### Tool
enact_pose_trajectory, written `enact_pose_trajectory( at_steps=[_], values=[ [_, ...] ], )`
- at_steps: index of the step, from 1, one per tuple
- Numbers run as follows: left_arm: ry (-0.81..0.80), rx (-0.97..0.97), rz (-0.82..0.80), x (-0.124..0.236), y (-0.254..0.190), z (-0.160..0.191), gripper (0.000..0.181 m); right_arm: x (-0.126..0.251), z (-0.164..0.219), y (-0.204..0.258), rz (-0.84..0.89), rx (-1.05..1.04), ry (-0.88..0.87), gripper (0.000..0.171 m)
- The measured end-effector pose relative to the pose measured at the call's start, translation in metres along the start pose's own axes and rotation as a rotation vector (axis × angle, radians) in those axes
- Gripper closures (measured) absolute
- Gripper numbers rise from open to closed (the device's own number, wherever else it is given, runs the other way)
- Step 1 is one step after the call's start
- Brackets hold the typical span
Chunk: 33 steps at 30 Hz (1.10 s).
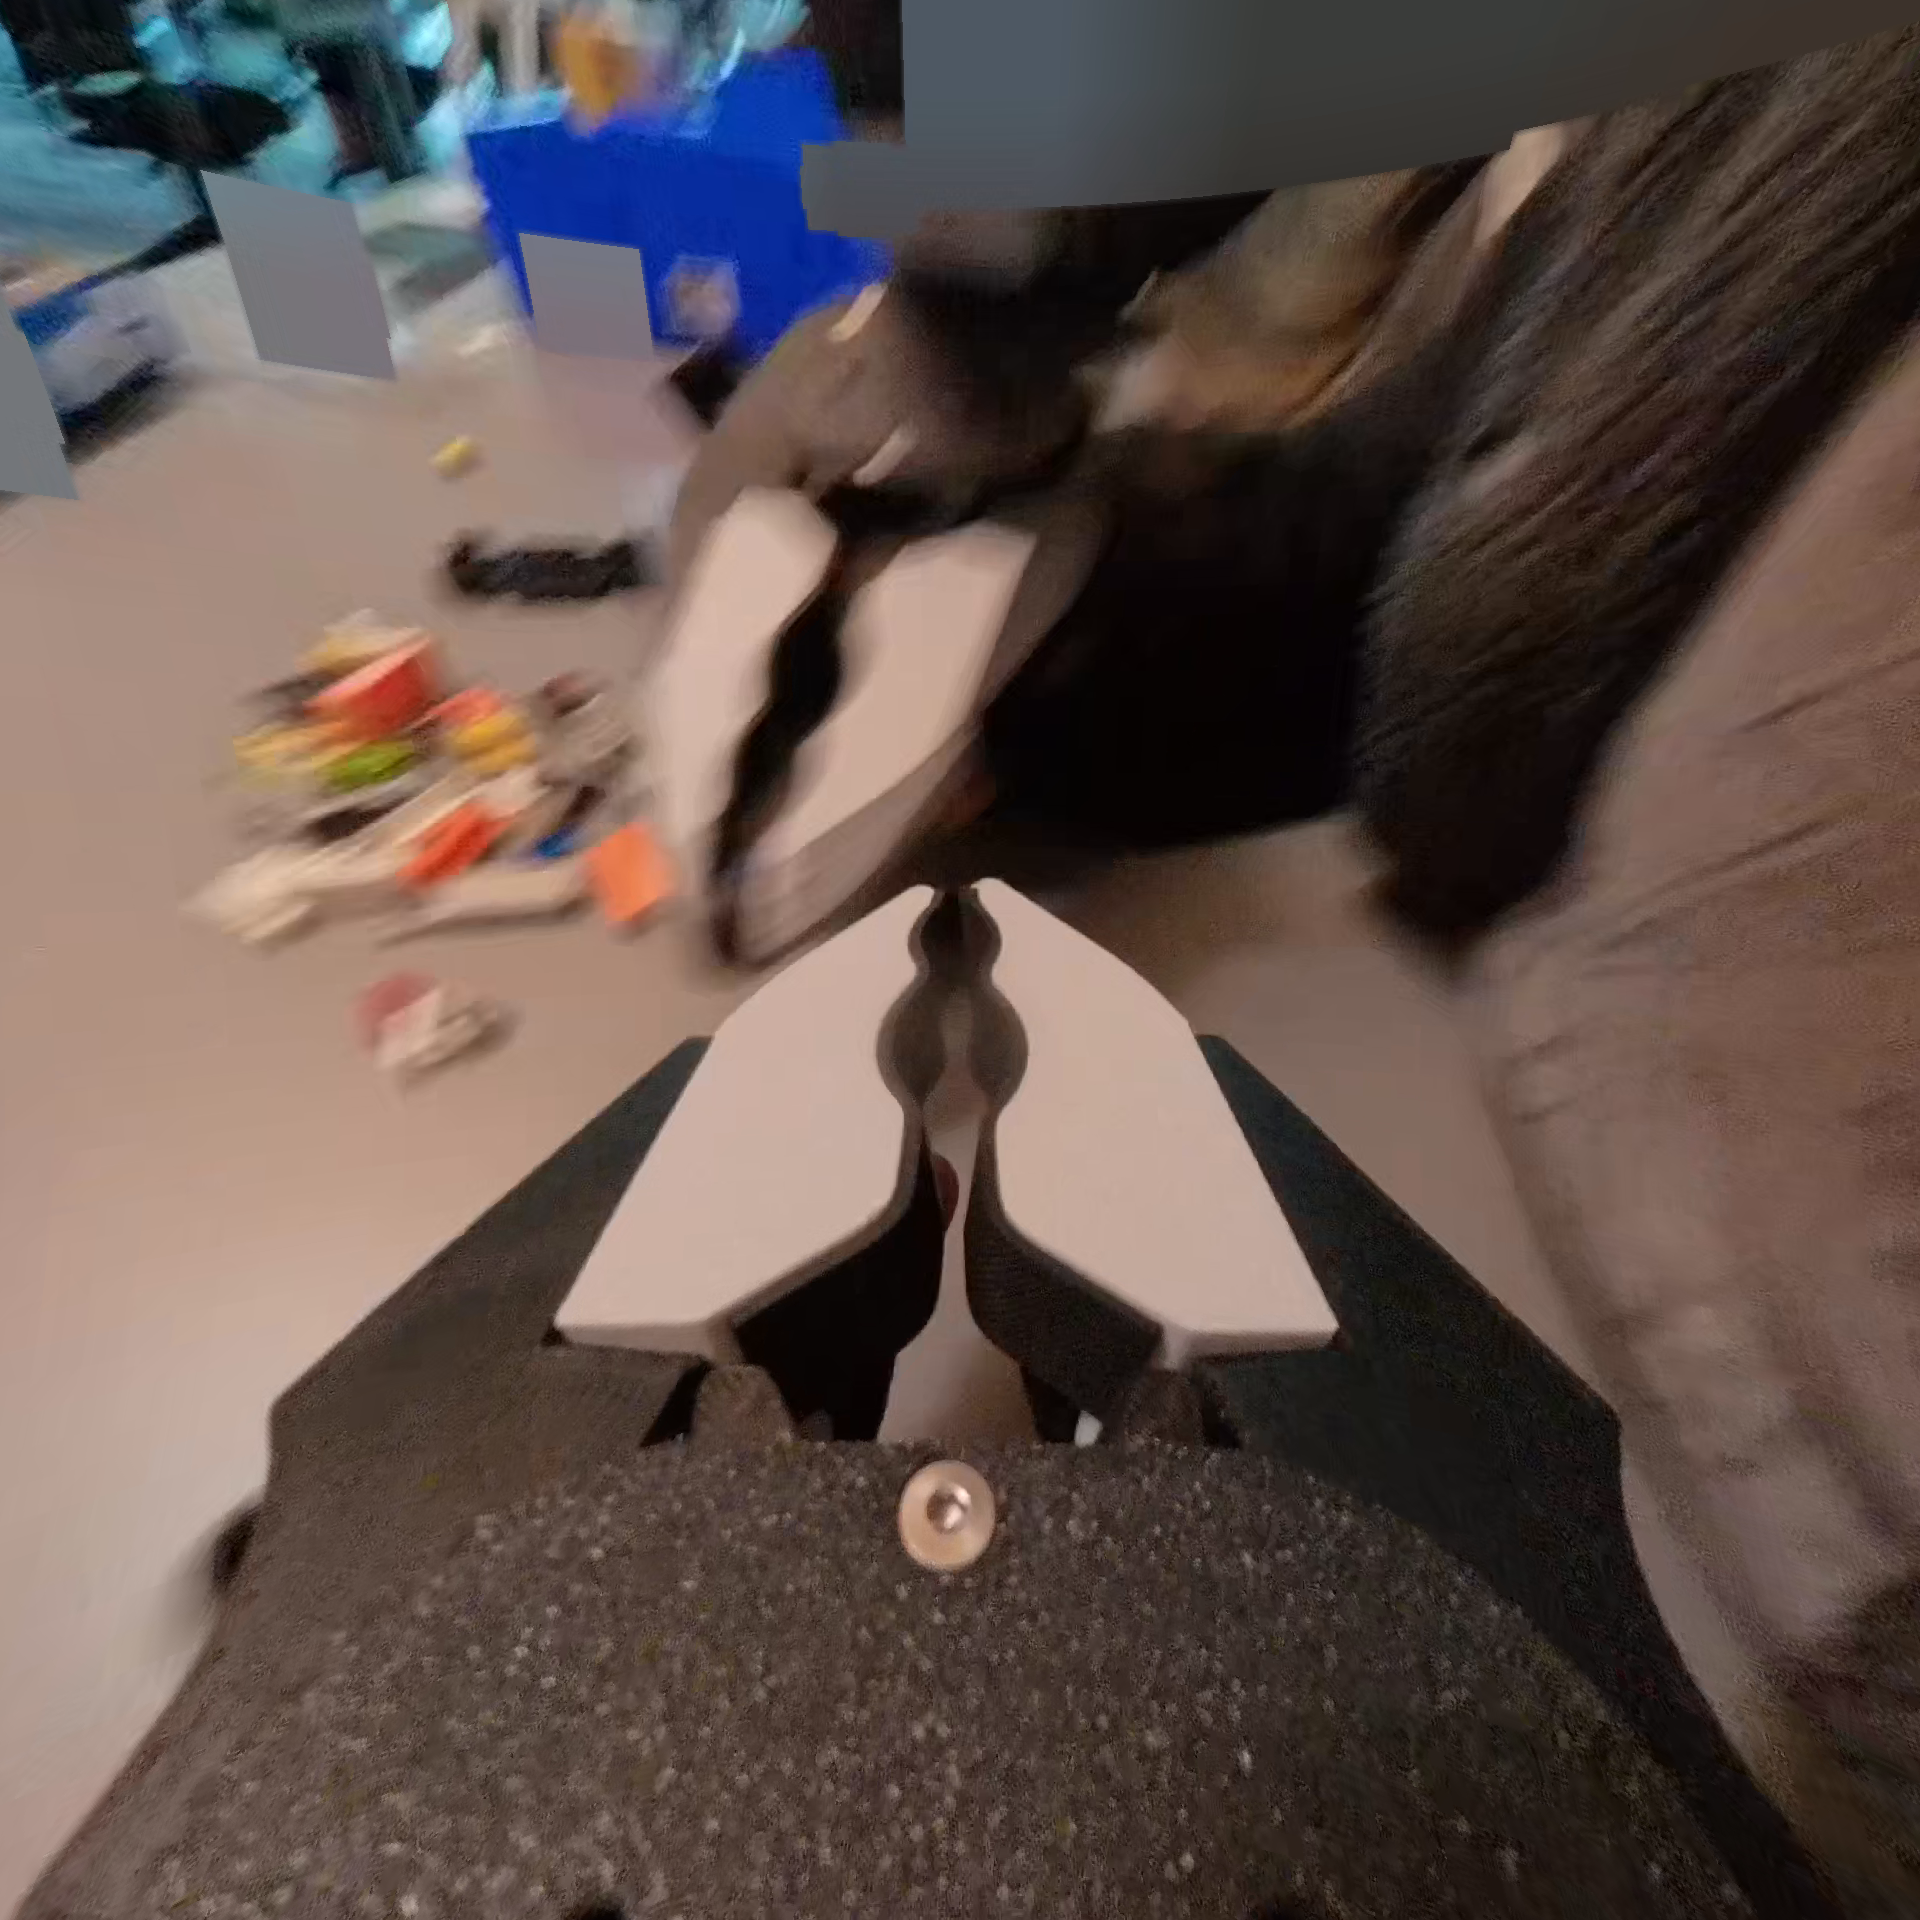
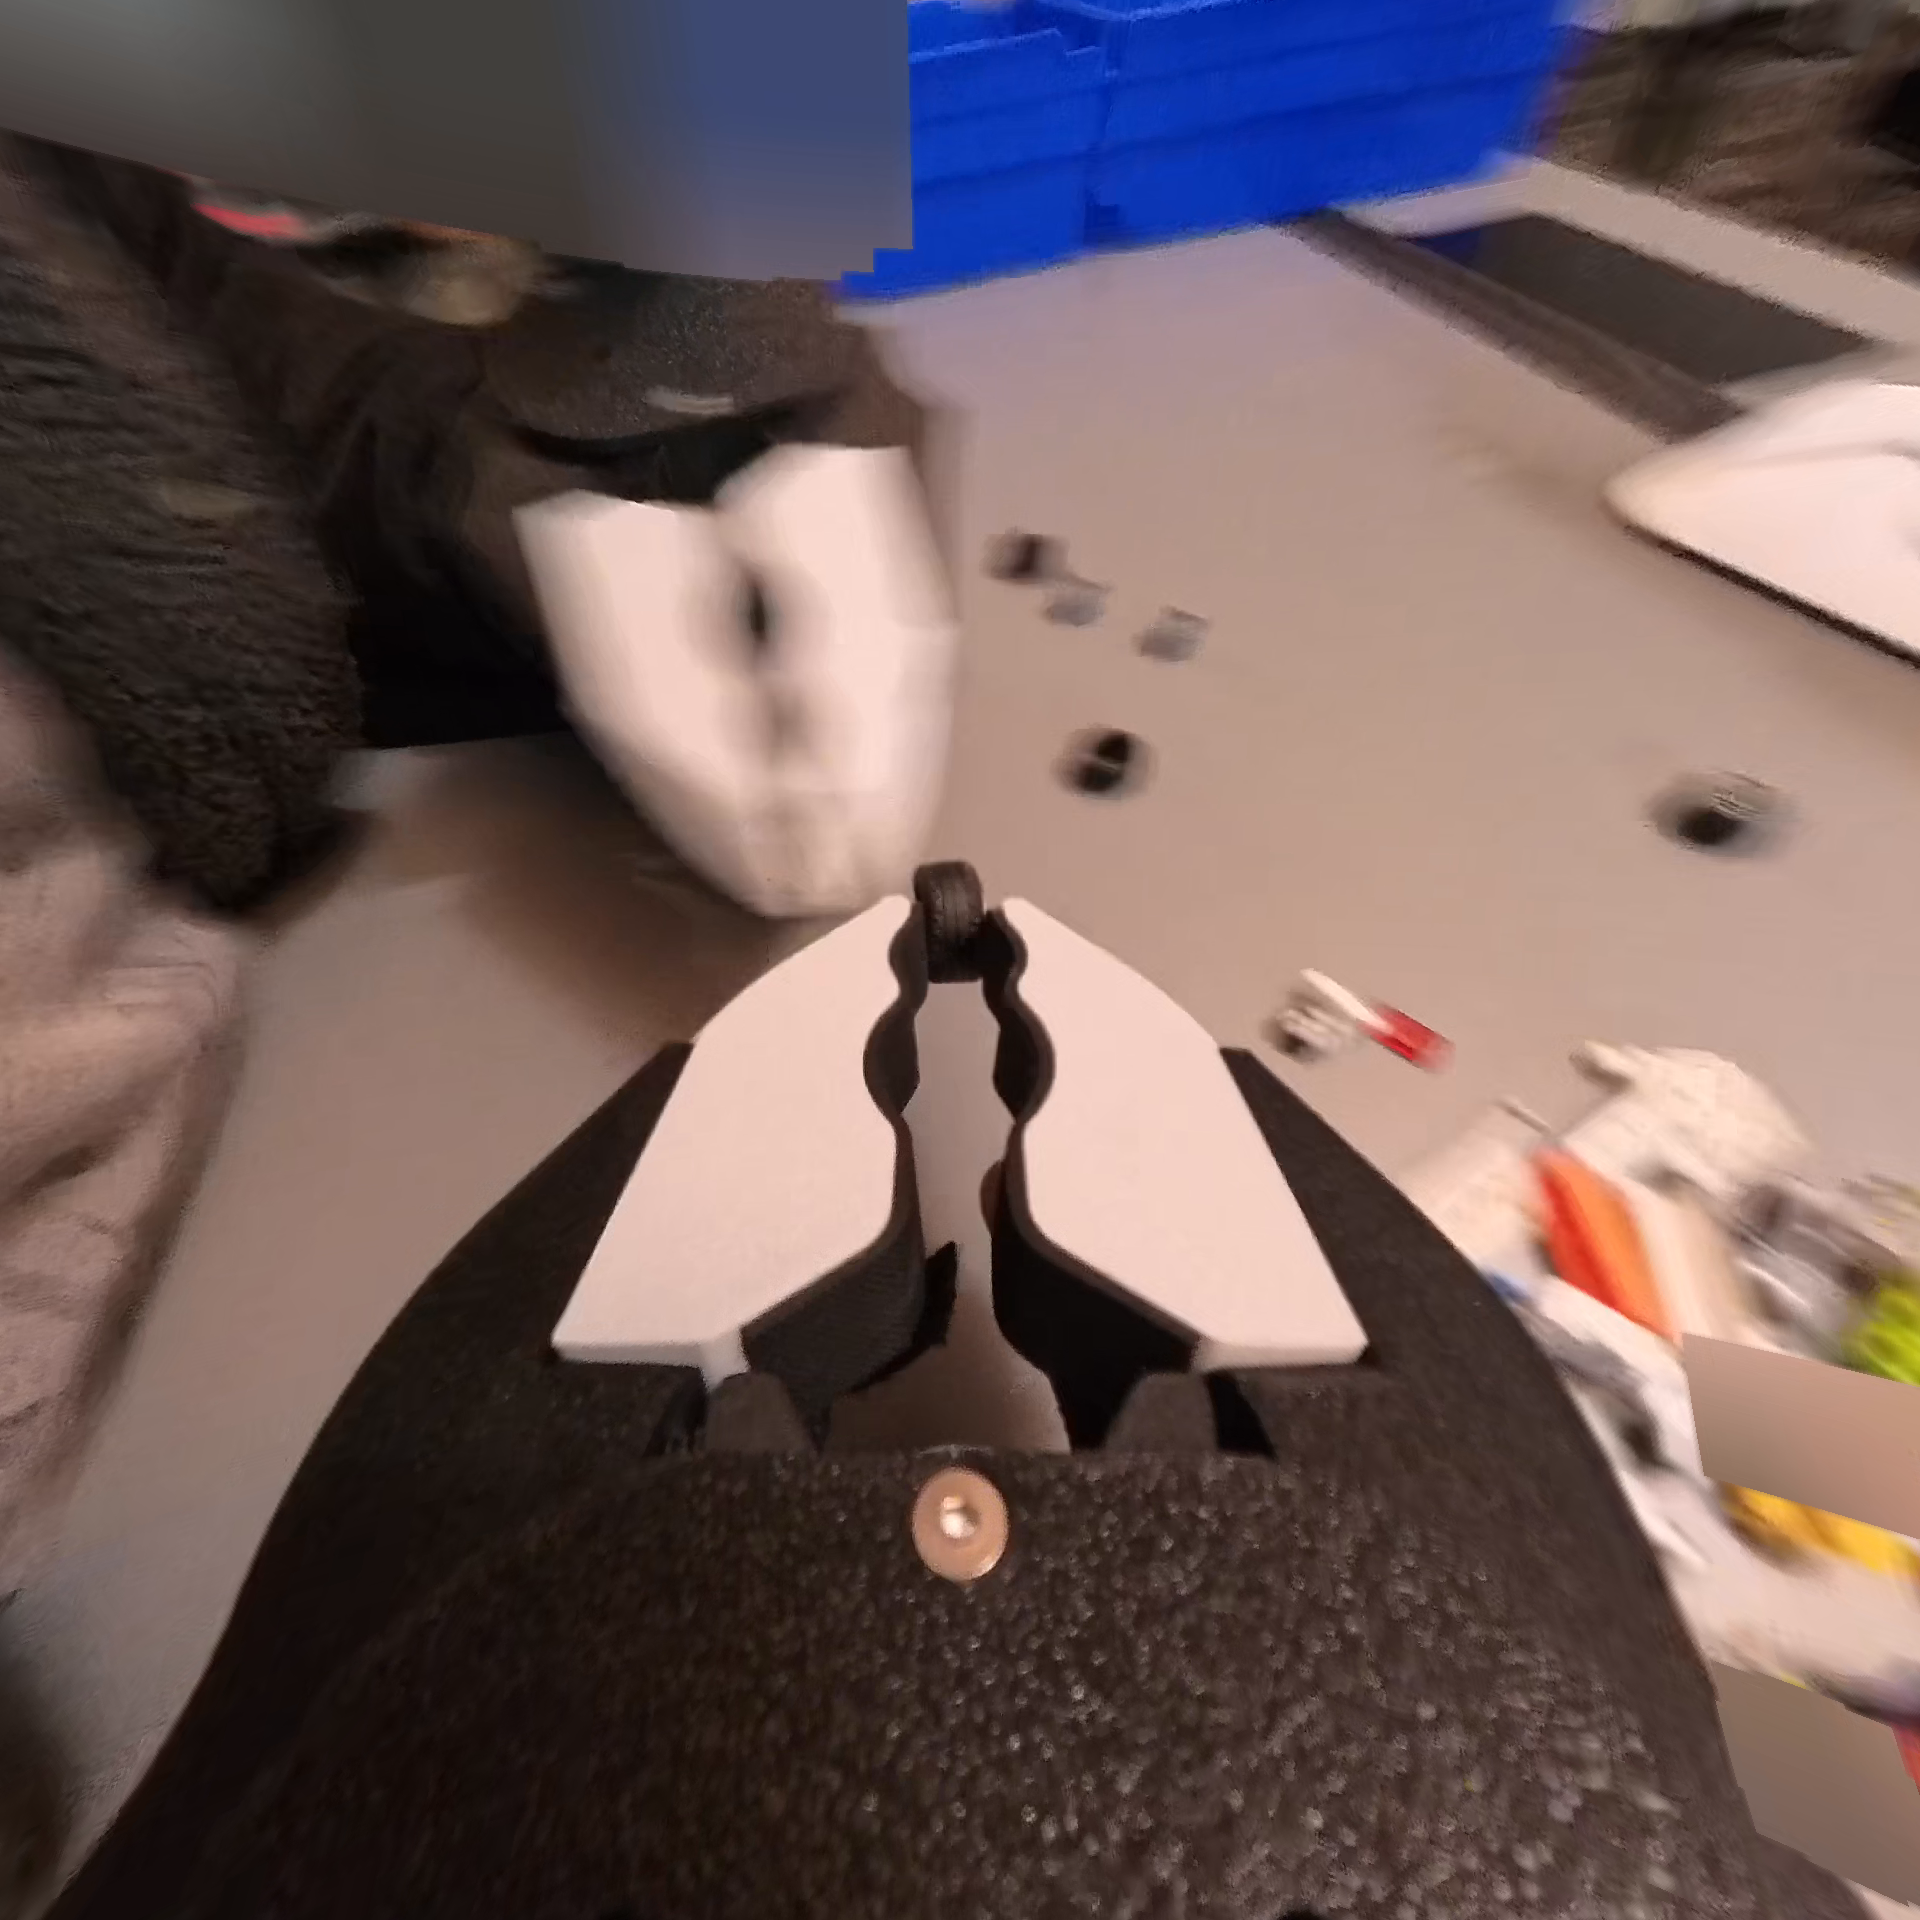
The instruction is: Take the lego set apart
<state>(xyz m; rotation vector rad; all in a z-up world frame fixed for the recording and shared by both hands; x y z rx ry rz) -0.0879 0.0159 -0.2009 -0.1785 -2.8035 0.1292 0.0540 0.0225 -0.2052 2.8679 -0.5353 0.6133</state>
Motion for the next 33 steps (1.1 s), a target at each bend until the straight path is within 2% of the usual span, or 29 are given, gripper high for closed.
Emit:
enact_pose_trajectory(
  at_steps=[1, 2, 3, 5, 11, 13, 18, 21, 33],
  values=[
    [0.031, -0.053, 0.05, -0.012, -0.017, -0.004, 0.181, -0.002, 0.003, -0.003, 0.022, 0.018, 0.031, 0.162],
    [0.111, -0.201, -0.046, -0.02, -0.02, -0.001, 0.181, -0.002, 0.0, 0.004, -0.046, 0.022, -0.001, 0.162],
    [0.121, -0.211, -0.084, -0.015, -0.012, 0.002, 0.181, -0.002, -0.004, 0.011, -0.06, 0.051, -0.033, 0.162],
    [0.055, -0.053, -0.097, 0.005, 0.007, -0.001, 0.181, 0.002, -0.006, 0.004, -0.017, 0.03, -0.046, 0.161],
    [-0.028, 0.027, -0.16, 0.017, 0.022, -0.004, 0.181, 0.003, -0.004, 0.002, -0.038, 0.033, -0.064, 0.161],
    [-0.016, 0.038, -0.145, 0.016, 0.023, -0.002, 0.17, 0.004, -0.005, 0.004, -0.052, 0.046, -0.081, 0.161],
    [-0.02, 0.047, -0.067, 0.015, 0.018, -0.001, 0.174, 0.003, -0.005, 0.009, -0.073, 0.112, -0.085, 0.161],
    [0.006, 0.05, -0.03, 0.011, 0.017, 0.002, 0.168, 0.001, -0.004, 0.012, -0.084, 0.152, -0.065, 0.161],
    [0.053, -0.079, -0.099, 0.005, 0.012, 0.005, 0.172, 0.001, -0.003, 0.016, -0.079, 0.198, -0.049, 0.161]
  ],
)
Point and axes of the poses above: each gripper's, where its closed fingertips meet, x back along the fingers, z out of its underside, y = z × x across the jaws, the point moved 8 cm from there along x, back along the fingers, and after that the axes turned 2 degrees about y, right-handed, at the moved point
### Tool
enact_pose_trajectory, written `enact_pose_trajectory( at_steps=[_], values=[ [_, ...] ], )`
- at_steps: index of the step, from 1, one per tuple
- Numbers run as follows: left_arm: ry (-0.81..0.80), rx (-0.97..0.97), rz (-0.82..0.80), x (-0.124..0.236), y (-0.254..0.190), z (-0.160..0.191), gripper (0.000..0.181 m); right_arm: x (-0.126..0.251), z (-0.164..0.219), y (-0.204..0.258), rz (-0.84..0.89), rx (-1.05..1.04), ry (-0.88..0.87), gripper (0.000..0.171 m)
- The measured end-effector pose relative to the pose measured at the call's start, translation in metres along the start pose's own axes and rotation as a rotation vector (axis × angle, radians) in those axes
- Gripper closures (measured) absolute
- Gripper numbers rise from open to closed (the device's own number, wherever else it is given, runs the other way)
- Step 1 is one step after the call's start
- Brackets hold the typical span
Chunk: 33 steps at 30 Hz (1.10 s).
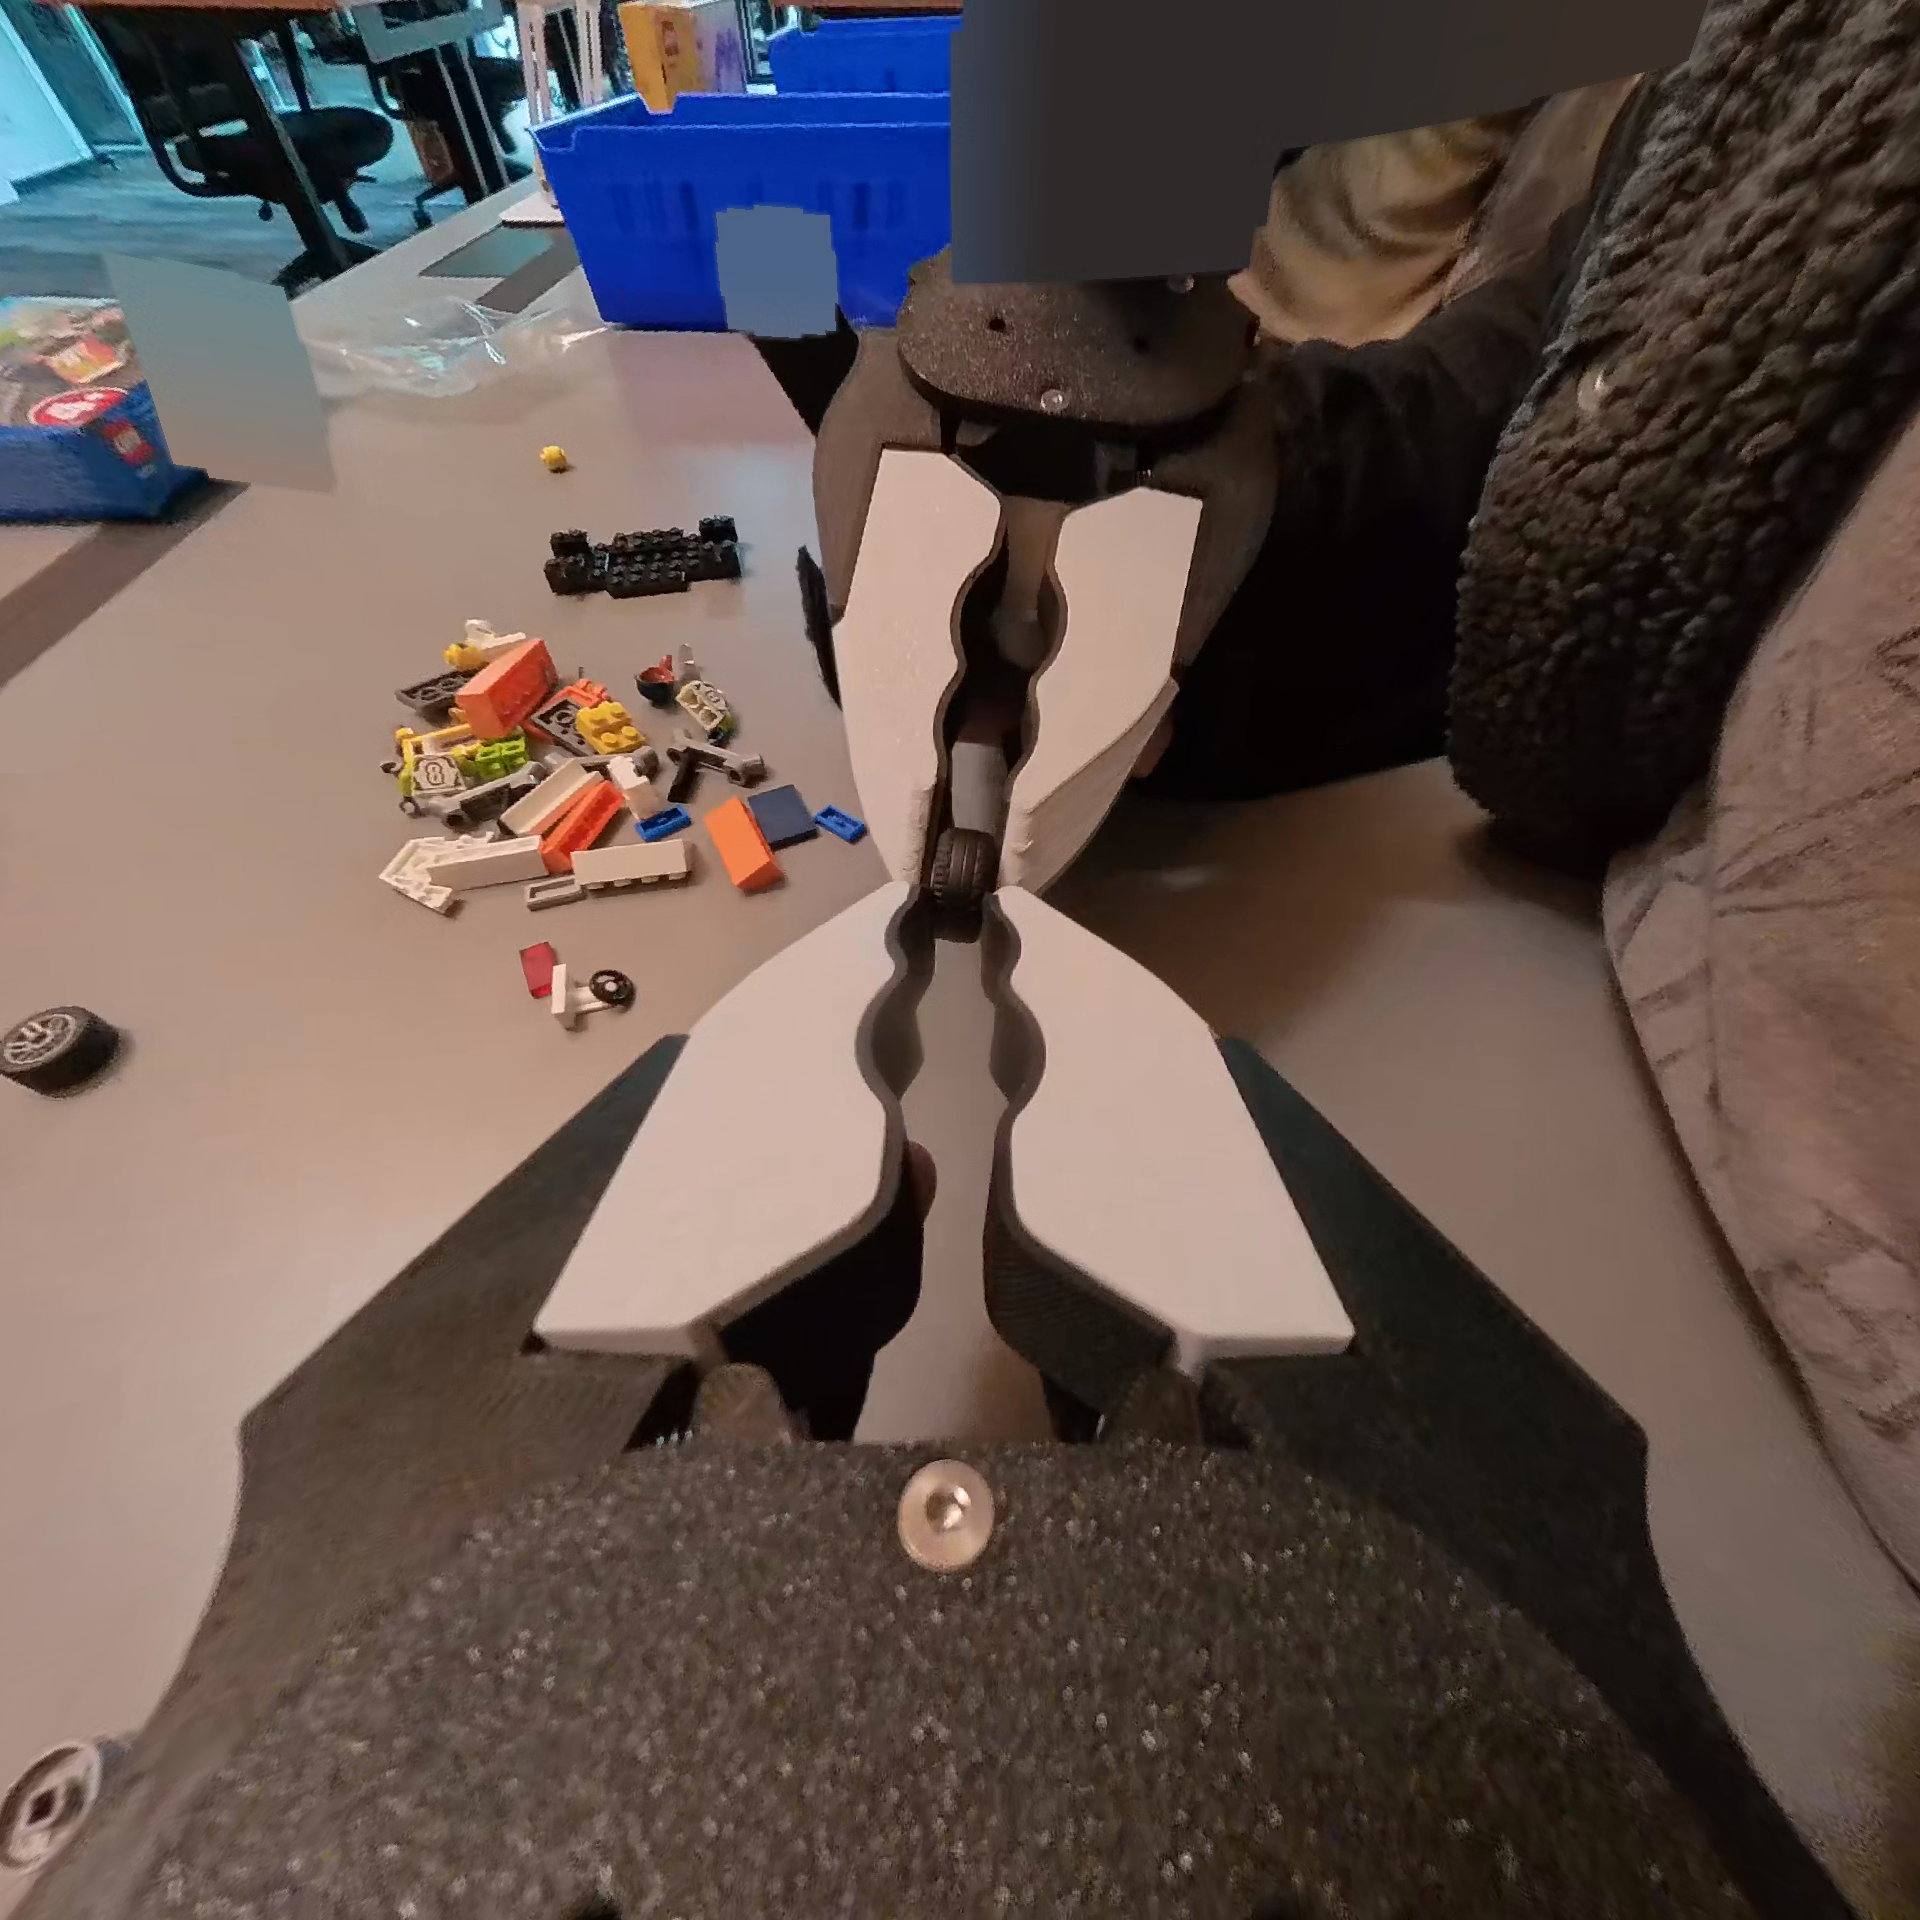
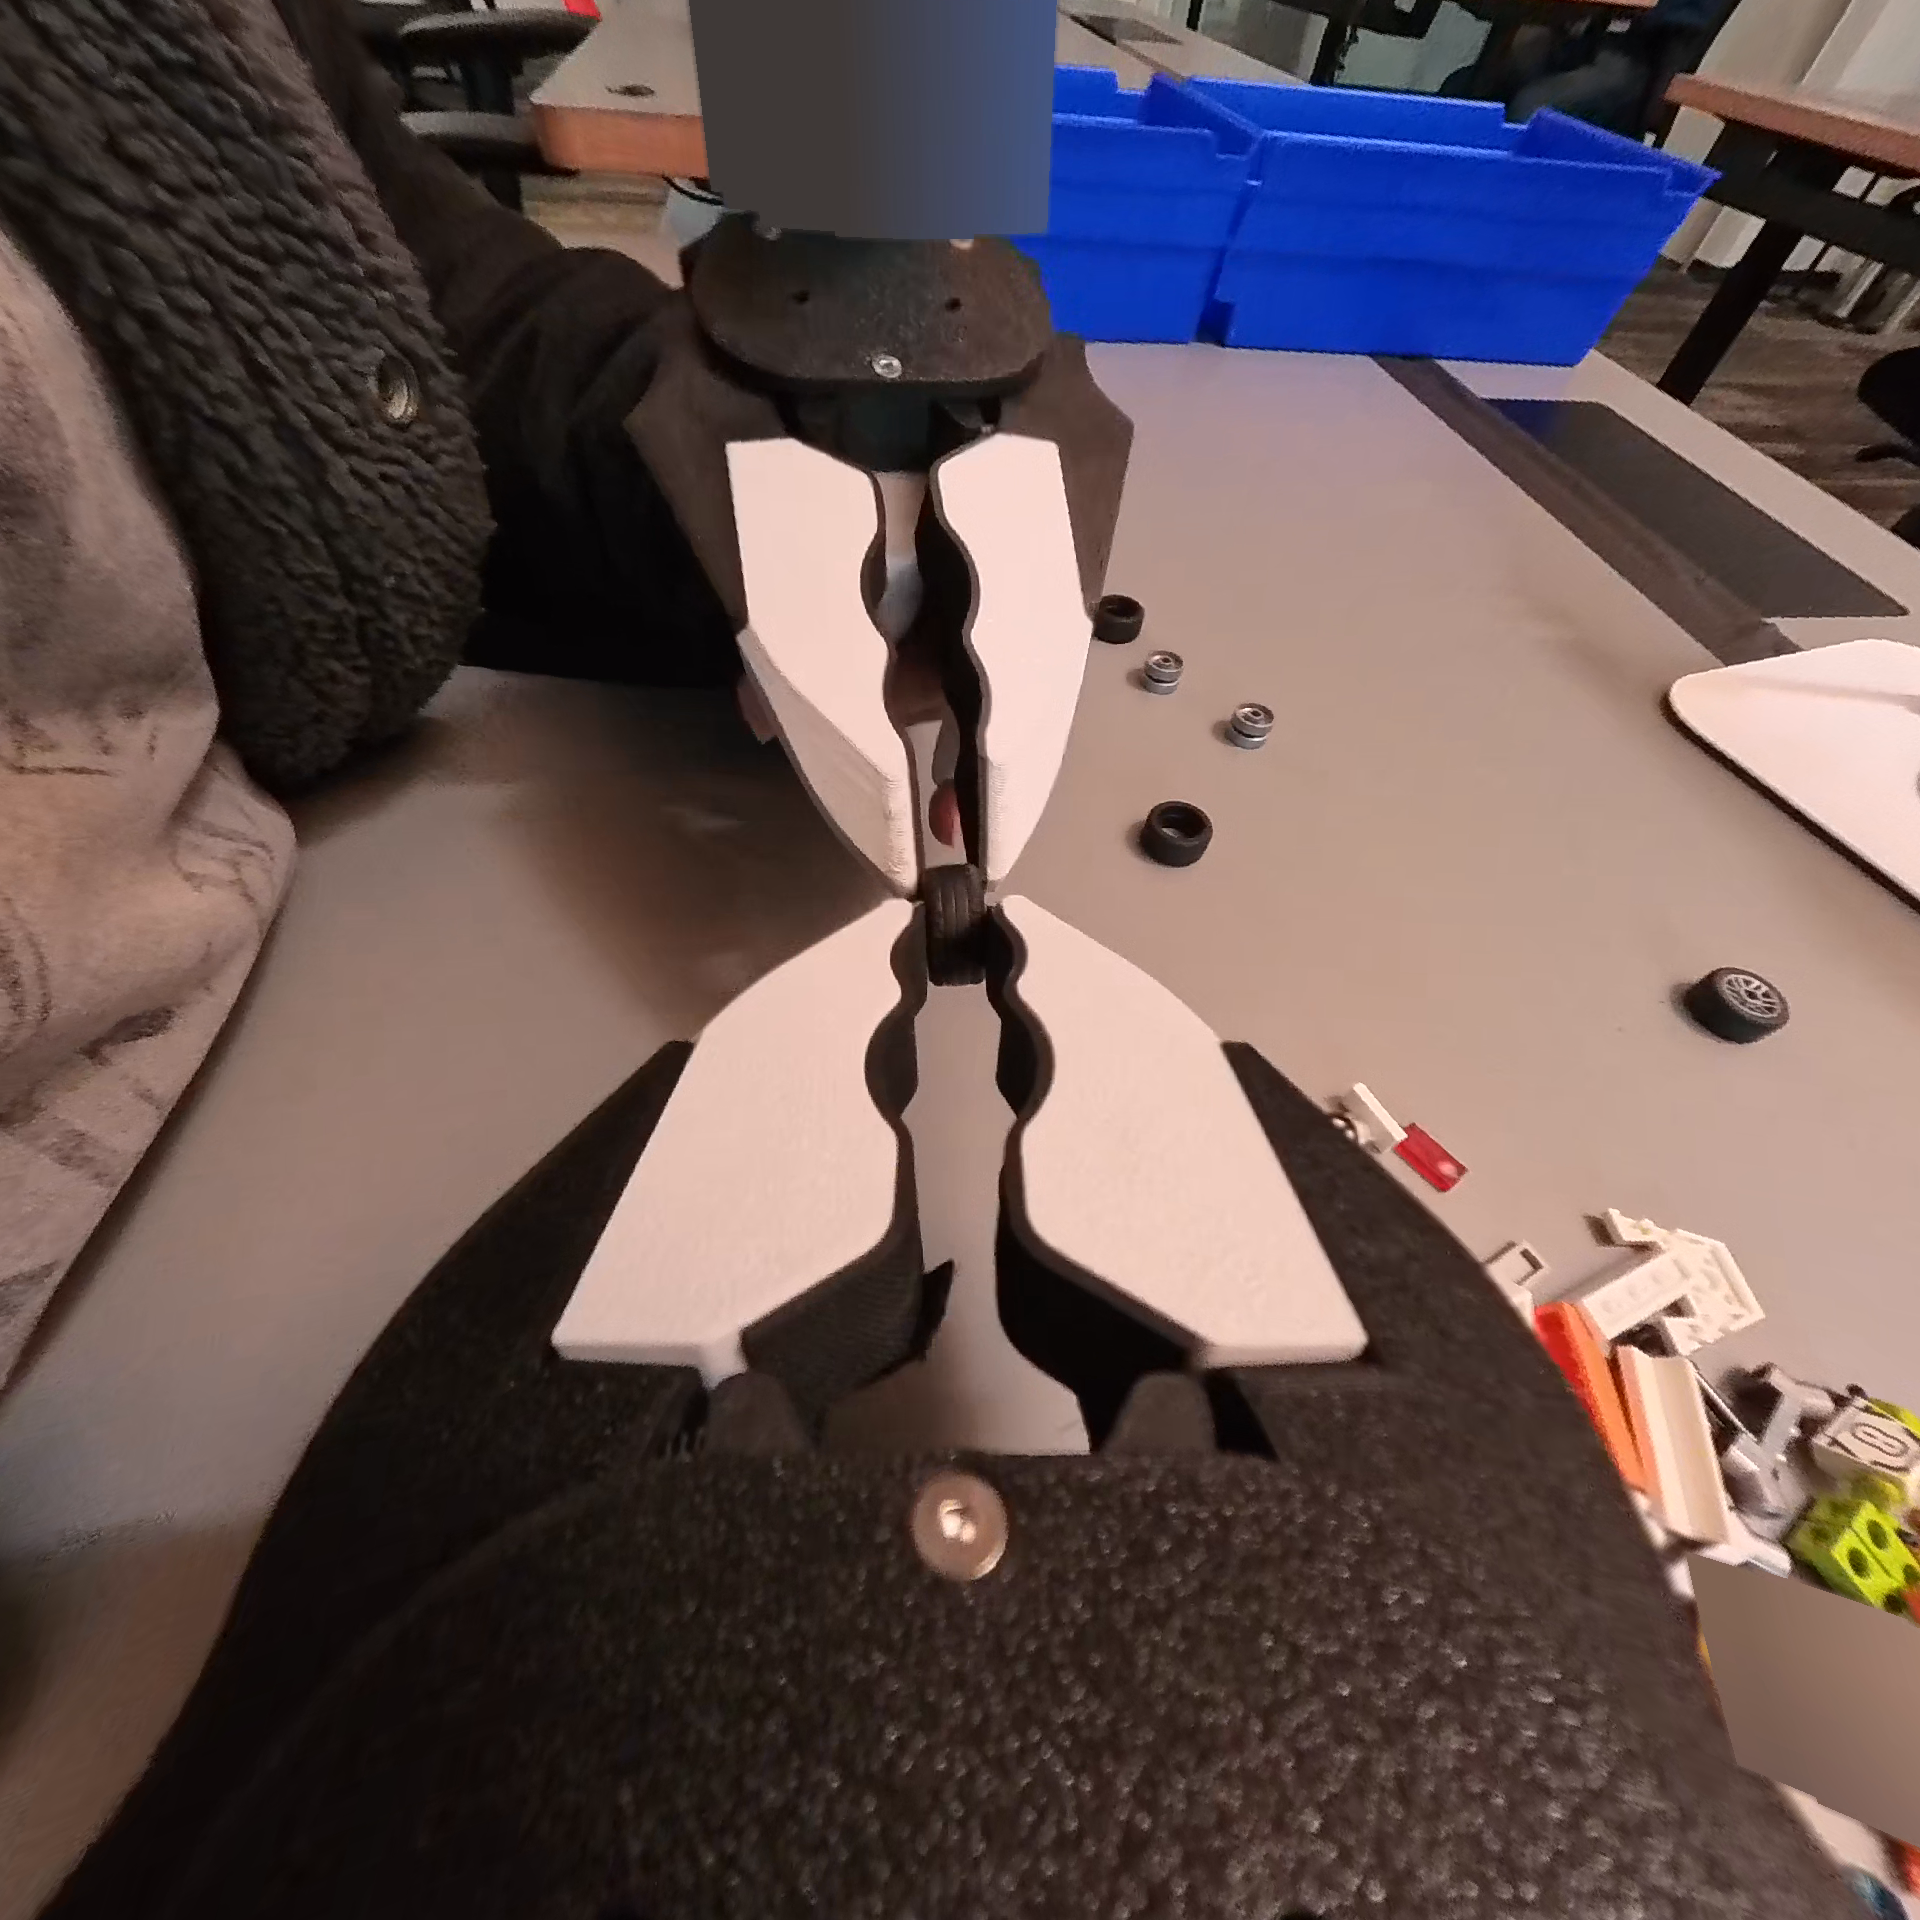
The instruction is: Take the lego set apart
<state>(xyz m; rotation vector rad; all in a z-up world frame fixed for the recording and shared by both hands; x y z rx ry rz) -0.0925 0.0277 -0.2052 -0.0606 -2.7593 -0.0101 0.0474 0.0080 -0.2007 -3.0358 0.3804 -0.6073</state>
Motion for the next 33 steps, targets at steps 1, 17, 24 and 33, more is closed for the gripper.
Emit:
enact_pose_trajectory(
  at_steps=[1, 17, 24, 33],
  values=[
    [0.009, -0.011, -0.008, 0.001, 0.0, 0.001, 0.172, 0.0, 0.0, 0.0, 0.006, 0.002, 0.007, 0.161],
    [0.028, 0.042, -0.01, 0.006, -0.003, 0.004, 0.174, -0.004, 0.005, 0.0, 0.053, -0.043, 0.045, 0.162],
    [0.036, 0.122, 0.008, 0.009, -0.005, 0.007, 0.174, -0.006, 0.008, 0.0, 0.081, -0.043, 0.077, 0.162],
    [0.047, 0.185, 0.013, 0.006, -0.003, 0.011, 0.174, -0.007, 0.009, 0.002, 0.131, -0.014, 0.113, 0.162]
  ],
)
Point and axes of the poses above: each gripper's, where its closed fingertips meet, x back along the fingers, z out of its underside, y = z × x across the jaws, the point moved 8 cm from there along x, back along the fingers, and after that the axes turned 2 degrees about y, right-handed, at the moved point
